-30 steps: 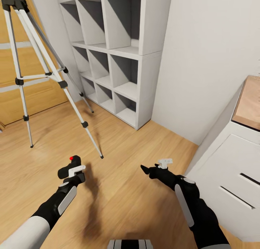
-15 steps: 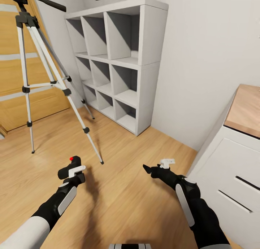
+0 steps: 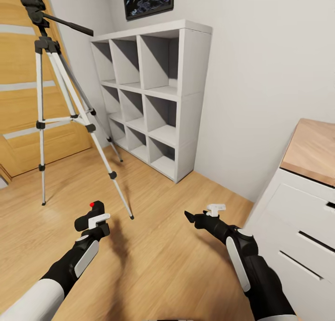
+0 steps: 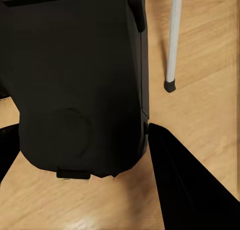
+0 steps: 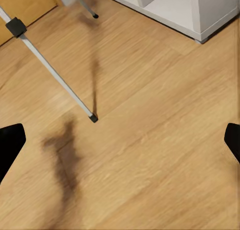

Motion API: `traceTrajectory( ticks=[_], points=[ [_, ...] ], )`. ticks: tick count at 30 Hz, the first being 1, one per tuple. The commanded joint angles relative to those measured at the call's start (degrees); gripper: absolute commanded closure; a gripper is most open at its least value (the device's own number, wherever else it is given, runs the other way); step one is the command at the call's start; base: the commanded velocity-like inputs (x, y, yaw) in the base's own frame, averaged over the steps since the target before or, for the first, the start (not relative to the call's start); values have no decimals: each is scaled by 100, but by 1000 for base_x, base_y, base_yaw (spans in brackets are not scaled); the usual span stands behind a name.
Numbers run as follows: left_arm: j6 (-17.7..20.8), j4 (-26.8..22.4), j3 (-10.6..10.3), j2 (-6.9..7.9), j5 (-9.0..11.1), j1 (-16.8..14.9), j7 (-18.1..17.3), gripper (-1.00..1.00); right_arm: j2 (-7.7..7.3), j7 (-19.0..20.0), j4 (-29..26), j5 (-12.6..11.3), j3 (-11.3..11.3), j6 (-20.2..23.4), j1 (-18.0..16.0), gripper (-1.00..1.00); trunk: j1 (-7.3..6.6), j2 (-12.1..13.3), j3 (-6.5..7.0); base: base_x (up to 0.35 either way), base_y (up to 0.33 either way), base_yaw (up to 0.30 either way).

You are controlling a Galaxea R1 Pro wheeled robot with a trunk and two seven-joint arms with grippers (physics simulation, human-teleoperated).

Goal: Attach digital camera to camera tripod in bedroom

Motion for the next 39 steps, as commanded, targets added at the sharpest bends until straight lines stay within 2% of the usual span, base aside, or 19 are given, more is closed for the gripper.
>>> traceTrajectory(
  ticks=[1, 39],
  points=[
    [23, -13, -37, 9, 29, -3, 42, 100, 5, -10, -5, -30, -6, 35, -3, -100, -3, 0, 18, 0, 0, 0],
    [22, -14, -37, 9, 33, -3, 42, 100, -21, -51, -14, -63, 23, 14, -3, -100, -101, 50, 859, 0, 0, 0]
  ],
)
